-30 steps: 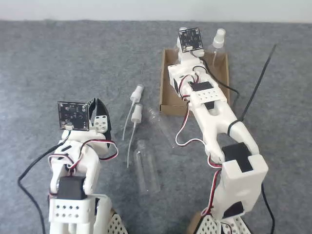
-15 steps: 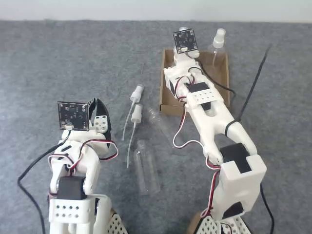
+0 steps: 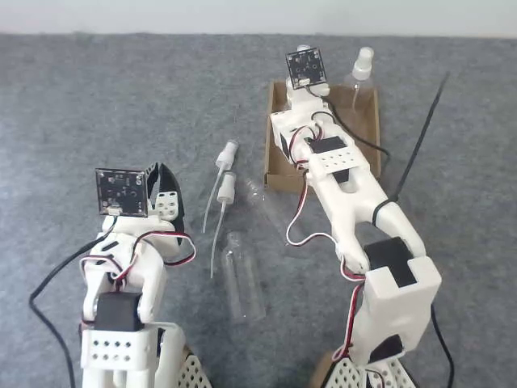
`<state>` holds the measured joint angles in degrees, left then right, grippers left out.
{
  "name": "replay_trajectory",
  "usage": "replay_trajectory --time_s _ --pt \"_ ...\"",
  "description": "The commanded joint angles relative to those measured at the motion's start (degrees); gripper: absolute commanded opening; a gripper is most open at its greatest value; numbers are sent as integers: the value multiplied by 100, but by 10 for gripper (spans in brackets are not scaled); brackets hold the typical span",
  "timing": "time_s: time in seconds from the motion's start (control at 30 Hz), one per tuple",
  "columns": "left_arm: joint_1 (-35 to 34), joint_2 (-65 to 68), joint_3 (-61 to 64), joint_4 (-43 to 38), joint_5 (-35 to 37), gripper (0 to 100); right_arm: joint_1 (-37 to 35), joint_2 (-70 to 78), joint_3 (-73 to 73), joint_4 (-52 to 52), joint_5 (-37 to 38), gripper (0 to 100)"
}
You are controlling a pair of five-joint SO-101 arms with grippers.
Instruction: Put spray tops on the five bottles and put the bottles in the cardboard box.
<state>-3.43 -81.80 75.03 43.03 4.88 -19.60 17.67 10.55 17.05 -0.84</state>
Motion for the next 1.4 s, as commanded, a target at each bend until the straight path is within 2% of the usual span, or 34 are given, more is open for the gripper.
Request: replay_trajectory --time_s 0.0,0.13,0.53,0.77,1.03,1.37 --pt "18 -97 -22 -18 62 12 -22 -145 -387 48 53 283" --pt "18 -97 -22 -18 62 12 -48 -145 -378 57 79 366" --pt "18 -88 -22 -18 62 12 -40 -171 -809 268 79 366" --pt "18 -88 -22 -18 62 12 -57 -848 -2013 1921 62 366" --pt "18 -88 -22 -26 53 12 -92 -2202 -2136 3723 44 366" --pt "18 -97 -22 -26 53 12 -1305 -3705 -2136 6738 53 366"
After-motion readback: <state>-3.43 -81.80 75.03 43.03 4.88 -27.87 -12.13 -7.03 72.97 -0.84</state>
